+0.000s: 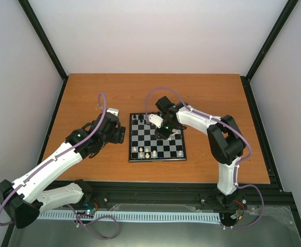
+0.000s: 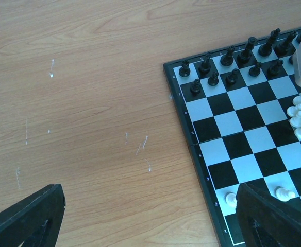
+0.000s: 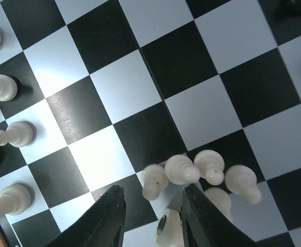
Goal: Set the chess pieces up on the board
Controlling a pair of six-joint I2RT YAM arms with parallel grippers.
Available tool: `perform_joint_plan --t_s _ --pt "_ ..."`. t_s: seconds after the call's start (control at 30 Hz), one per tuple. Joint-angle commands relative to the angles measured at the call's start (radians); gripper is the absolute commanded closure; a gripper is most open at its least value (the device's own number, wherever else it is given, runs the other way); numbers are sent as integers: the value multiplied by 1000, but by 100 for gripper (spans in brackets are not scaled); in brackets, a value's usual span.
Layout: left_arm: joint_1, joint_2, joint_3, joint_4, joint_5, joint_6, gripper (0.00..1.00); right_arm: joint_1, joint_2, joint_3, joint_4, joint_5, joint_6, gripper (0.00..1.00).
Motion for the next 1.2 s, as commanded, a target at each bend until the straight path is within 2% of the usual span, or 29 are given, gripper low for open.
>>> perform_joint_plan --t_s 0.0,0.4,0.6,1.17 --pt "9 -1 3 22 -15 -4 8 20 29 25 -18 0 7 69" --pt "9 8 4 19 -11 -2 8 53 43 28 -18 -12 10 90" --pt "9 7 1 21 -12 0 9 70 5 -11 -20 -38 -12 96" --pt "9 13 0 19 -2 3 10 122 -16 -48 -50 -67 -45 97"
